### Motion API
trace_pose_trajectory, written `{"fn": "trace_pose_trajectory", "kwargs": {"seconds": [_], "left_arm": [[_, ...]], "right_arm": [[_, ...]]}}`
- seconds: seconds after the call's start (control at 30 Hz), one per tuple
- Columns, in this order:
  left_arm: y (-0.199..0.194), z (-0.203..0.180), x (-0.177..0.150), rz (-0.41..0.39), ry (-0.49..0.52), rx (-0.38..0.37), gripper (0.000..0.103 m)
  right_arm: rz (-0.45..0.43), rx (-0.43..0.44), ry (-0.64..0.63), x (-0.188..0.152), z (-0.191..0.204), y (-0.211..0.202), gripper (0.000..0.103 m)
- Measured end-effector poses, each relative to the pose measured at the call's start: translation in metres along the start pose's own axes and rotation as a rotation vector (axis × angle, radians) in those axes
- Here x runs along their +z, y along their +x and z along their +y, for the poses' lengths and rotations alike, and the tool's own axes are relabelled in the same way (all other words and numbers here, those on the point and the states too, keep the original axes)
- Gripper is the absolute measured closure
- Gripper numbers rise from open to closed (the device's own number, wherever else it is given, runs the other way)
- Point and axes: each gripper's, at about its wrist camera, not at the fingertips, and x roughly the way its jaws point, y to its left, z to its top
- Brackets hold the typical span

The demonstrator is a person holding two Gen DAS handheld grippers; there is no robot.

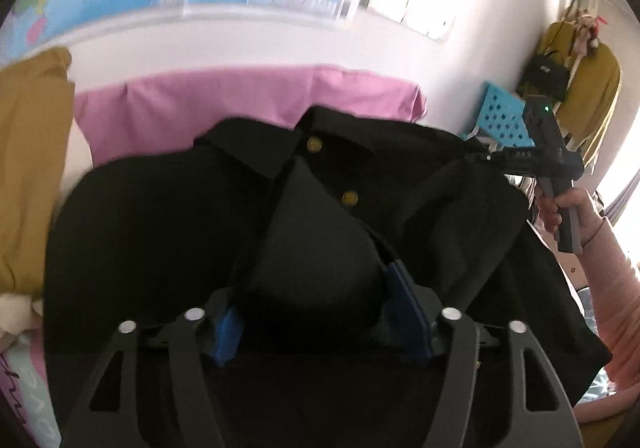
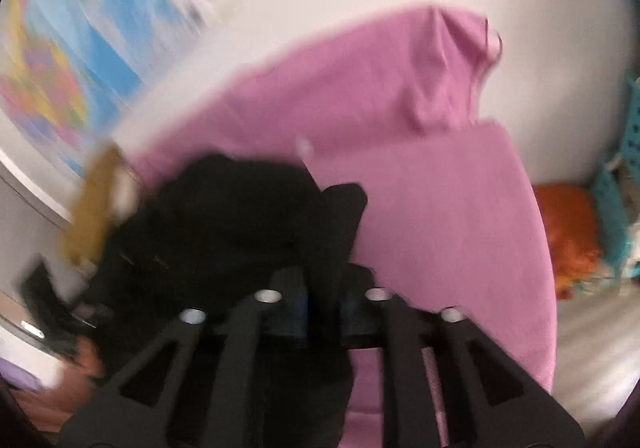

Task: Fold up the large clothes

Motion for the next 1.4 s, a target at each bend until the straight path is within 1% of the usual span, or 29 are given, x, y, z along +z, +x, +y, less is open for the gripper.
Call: {"fn": "trace_pose_trajectory", "kwargs": {"seconds": [0.03,0.07,0.13,0.2,0.23,0.3,0.33,0.37,0.4,0.43,0.47,0.5,0.53,0.57,0.63,0.7,0.77,0.83,0.87,0.9,0.93,1.0,1.07,1.1,1.13,1.2,1.27,1.33,1.4], "left_arm": [[-0.003,0.007,0.0,0.002,-0.03,-0.006,0.027],[-0.007,0.011,0.001,-0.008,-0.042,0.0,0.026],[-0.02,0.021,0.001,-0.04,-0.051,0.038,0.017],[-0.03,0.027,0.005,-0.068,-0.044,0.05,0.016],[-0.033,0.029,0.005,-0.071,-0.036,0.051,0.012],[-0.032,0.025,0.012,-0.062,-0.002,0.033,0.007],[-0.027,0.022,0.015,-0.042,0.029,0.006,0.007],[-0.019,0.018,0.018,-0.028,0.042,0.025,0.007],[-0.007,0.017,0.021,0.004,0.054,0.066,0.011],[0.003,0.016,0.023,0.045,0.061,0.087,0.03],[0.013,0.017,0.02,0.092,0.057,0.072,0.042],[0.018,0.019,0.017,0.113,0.044,0.056,0.06],[0.019,0.02,0.013,0.116,0.037,0.04,0.069],[0.016,0.02,0.01,0.103,0.04,0.041,0.073],[0.006,0.018,0.01,0.055,0.051,0.092,0.09],[-0.006,0.021,0.017,0.014,0.025,0.1,0.091],[-0.015,0.028,0.025,-0.035,-0.012,0.133,0.091],[-0.021,0.039,0.028,-0.091,-0.054,0.174,0.092],[-0.018,0.042,0.028,-0.091,-0.075,0.199,0.092],[-0.013,0.049,0.027,-0.062,-0.1,0.217,0.088],[-0.005,0.056,0.024,-0.009,-0.134,0.199,0.078],[0.001,0.062,0.018,0.035,-0.161,0.186,0.064],[-0.007,0.062,0.013,0.017,-0.146,0.205,0.056],[-0.015,0.061,0.011,0.003,-0.146,0.191,0.044],[-0.029,0.062,0.007,-0.026,-0.15,0.166,0.037],[-0.053,0.061,0.001,-0.071,-0.124,0.181,0.036],[-0.078,0.062,-0.012,-0.101,-0.097,0.213,0.031],[-0.098,0.063,-0.025,-0.113,-0.081,0.239,0.03],[-0.115,0.067,-0.043,-0.096,-0.075,0.271,0.026]], "right_arm": [[-0.029,-0.008,-0.006,-0.001,0.002,-0.005,0.038],[-0.086,-0.015,-0.012,-0.002,0.006,-0.017,0.038],[-0.164,-0.034,0.002,-0.003,0.014,-0.041,0.033],[-0.219,0.015,-0.034,-0.006,0.026,-0.061,0.033],[-0.226,0.054,-0.091,-0.01,0.042,-0.07,0.033],[-0.21,0.078,-0.212,-0.02,0.075,-0.078,0.033],[-0.188,0.089,-0.289,-0.027,0.096,-0.076,0.033],[-0.164,0.101,-0.349,-0.032,0.115,-0.07,0.034],[-0.14,0.103,-0.38,-0.034,0.126,-0.062,0.034],[-0.119,0.097,-0.4,-0.037,0.132,-0.053,0.034],[-0.106,0.082,-0.423,-0.037,0.14,-0.045,0.034],[-0.094,0.056,-0.464,-0.038,0.149,-0.033,0.034],[-0.089,0.04,-0.478,-0.037,0.151,-0.026,0.034],[-0.082,0.007,-0.5,-0.035,0.153,-0.017,0.034],[-0.045,-0.026,-0.516,-0.03,0.154,0.0,0.034],[-0.039,-0.062,-0.494,-0.022,0.151,0.009,0.035],[-0.061,-0.031,-0.455,-0.017,0.145,0.008,0.037],[-0.074,-0.008,-0.428,-0.014,0.143,0.006,0.037],[-0.068,0.013,-0.427,-0.018,0.142,0.003,0.037],[-0.058,0.031,-0.438,-0.022,0.147,0.007,0.037],[-0.047,0.033,-0.458,-0.027,0.152,0.009,0.037],[-0.031,0.022,-0.519,-0.038,0.168,0.015,0.038],[-0.004,0.011,-0.57,-0.045,0.18,0.026,0.037],[0.011,-0.006,-0.592,-0.047,0.185,0.031,0.037],[0.038,-0.045,-0.619,-0.051,0.191,0.041,0.037],[0.081,-0.082,-0.636,-0.055,0.195,0.051,0.037],[0.094,-0.089,-0.624,-0.054,0.194,0.053,0.037],[0.082,-0.061,-0.588,-0.051,0.194,0.045,0.038],[0.062,0.032,-0.564,-0.053,0.201,0.026,0.037]]}}
